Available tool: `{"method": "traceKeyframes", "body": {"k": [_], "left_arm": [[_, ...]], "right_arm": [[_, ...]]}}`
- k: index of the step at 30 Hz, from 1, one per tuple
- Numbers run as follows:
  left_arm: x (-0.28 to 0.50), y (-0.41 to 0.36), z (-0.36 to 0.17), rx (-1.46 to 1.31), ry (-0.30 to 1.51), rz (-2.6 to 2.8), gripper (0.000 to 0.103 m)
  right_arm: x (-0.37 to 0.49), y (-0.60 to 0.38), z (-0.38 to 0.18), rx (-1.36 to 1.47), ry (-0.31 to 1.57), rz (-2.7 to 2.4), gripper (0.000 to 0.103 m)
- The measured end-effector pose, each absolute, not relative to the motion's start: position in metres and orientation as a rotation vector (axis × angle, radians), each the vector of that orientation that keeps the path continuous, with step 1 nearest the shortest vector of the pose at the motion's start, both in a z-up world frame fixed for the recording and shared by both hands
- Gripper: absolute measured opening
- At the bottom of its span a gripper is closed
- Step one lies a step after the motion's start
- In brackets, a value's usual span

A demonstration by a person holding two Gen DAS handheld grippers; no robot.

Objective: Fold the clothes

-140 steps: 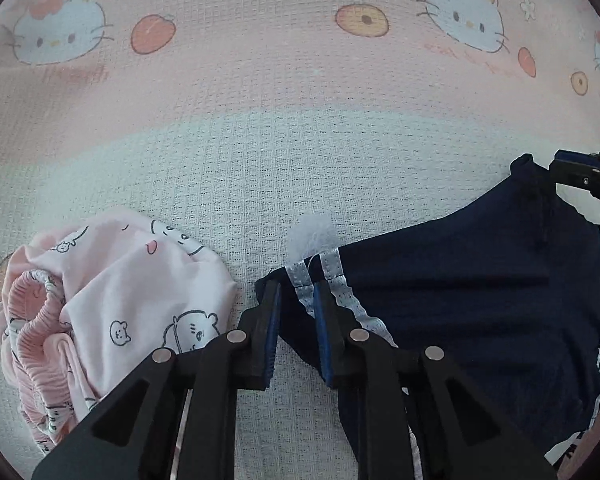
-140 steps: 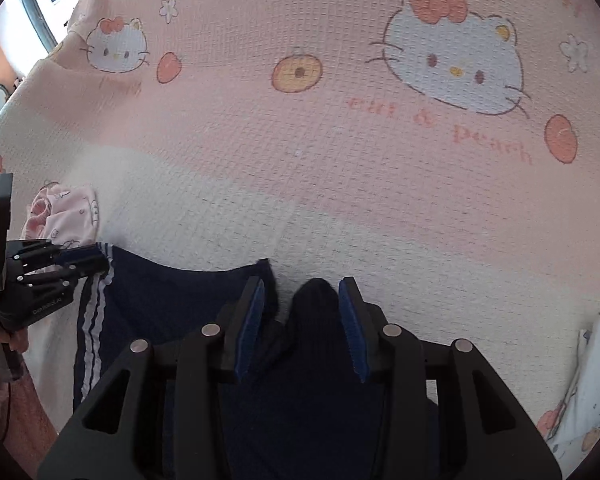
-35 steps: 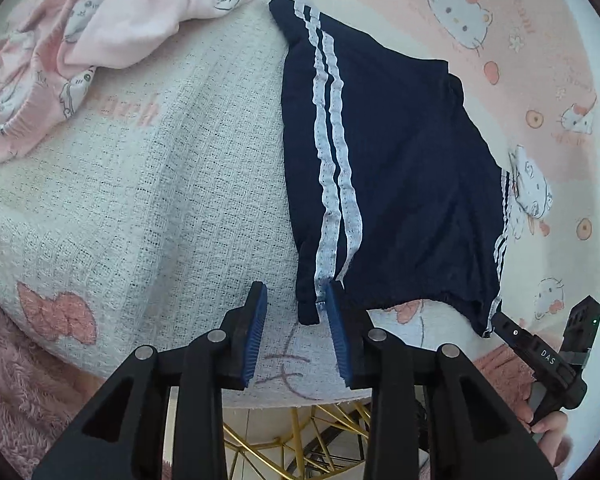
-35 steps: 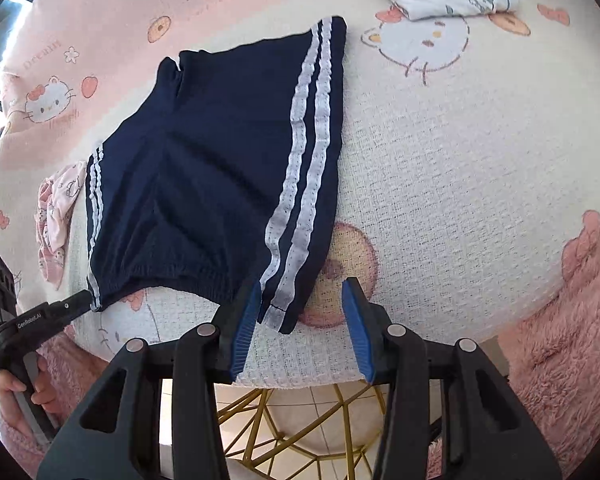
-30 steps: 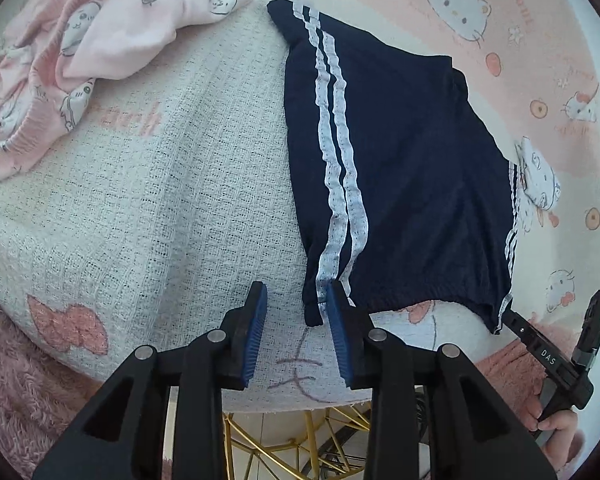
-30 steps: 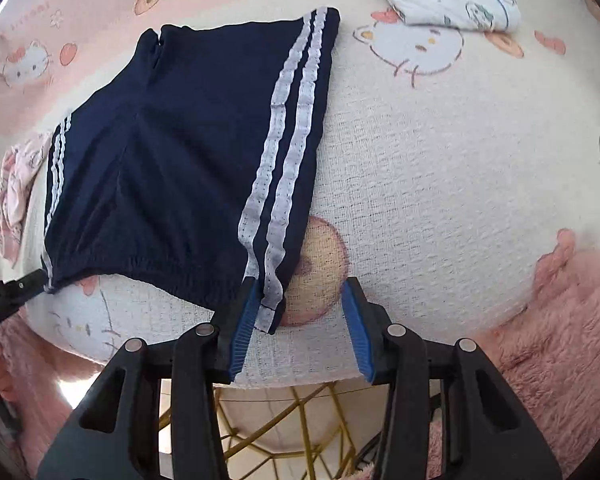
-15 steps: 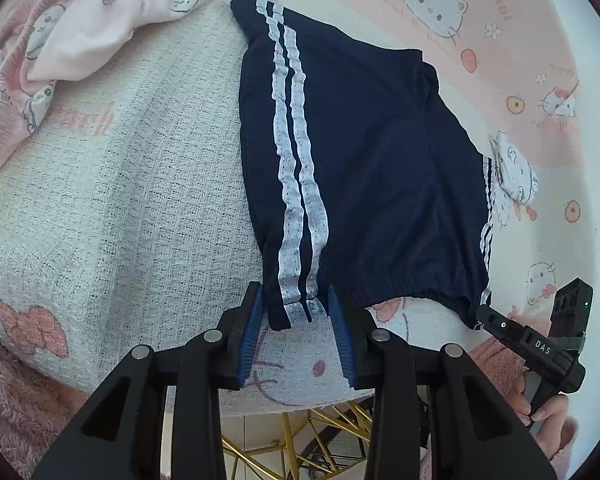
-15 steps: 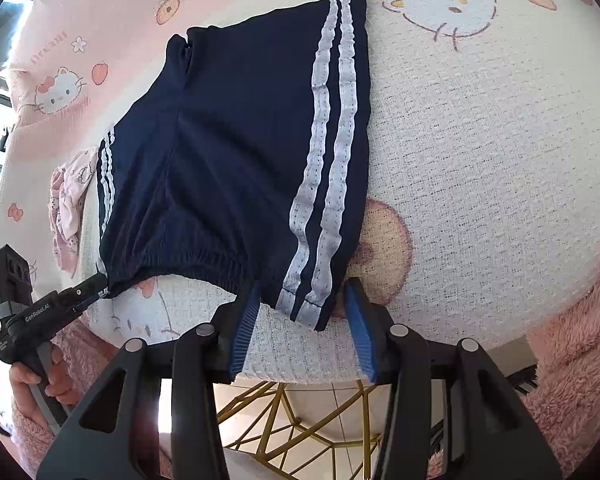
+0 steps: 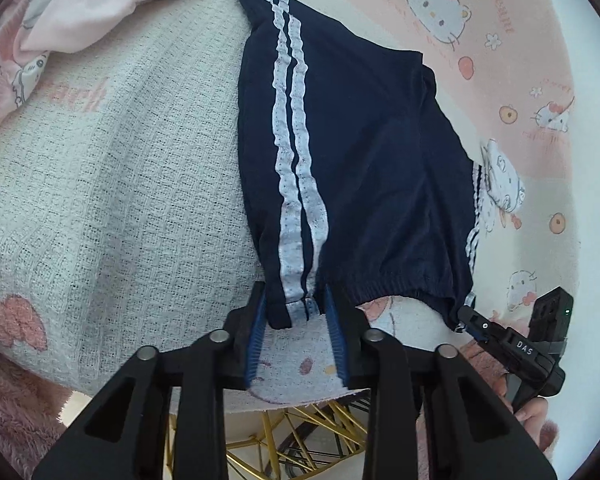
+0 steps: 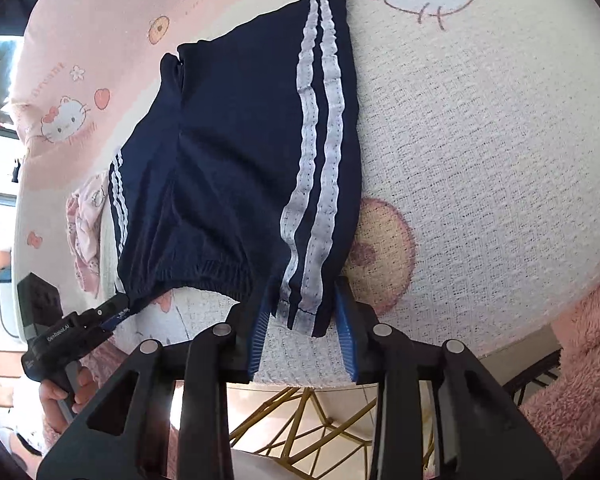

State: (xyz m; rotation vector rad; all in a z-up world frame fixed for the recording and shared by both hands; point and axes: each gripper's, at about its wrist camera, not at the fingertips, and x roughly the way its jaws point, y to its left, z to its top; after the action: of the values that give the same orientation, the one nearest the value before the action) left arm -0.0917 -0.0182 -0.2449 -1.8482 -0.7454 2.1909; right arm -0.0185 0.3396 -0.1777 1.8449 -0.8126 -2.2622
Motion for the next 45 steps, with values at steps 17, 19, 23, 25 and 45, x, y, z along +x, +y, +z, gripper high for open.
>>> {"method": "traceKeyframes", "body": {"k": [17,19,23,25,45], "left_arm": [[-0.063,-0.024,-0.215,-1.835,-0.624,2.239,0.014],[-0.064,-0.024,-0.221,-1.870,-0.613,2.228,0.014],[-0.070,-0.026,-0.241,-1.972,-0.671,2.146,0.019],[-0.069,-0.032,-0.230,-1.964,-0.664,2.188,0.022],[-0.102,0.044,-0.216,-1.800,-0.174,2.367,0.025]], "right_arm": [[-0.004,0.344,-0.136,1.743,-0.672,-2.405,0.016],[-0.008,0.345,-0.138,1.771,-0.626,-2.400,0.016],[-0.017,0.346,-0.162,1.946,-0.586,-2.322,0.021],[-0.016,0.354,-0.152,1.907,-0.620,-2.373,0.022],[-0.047,0.302,-0.141,1.743,-0.173,-2.420,0.042]]}}
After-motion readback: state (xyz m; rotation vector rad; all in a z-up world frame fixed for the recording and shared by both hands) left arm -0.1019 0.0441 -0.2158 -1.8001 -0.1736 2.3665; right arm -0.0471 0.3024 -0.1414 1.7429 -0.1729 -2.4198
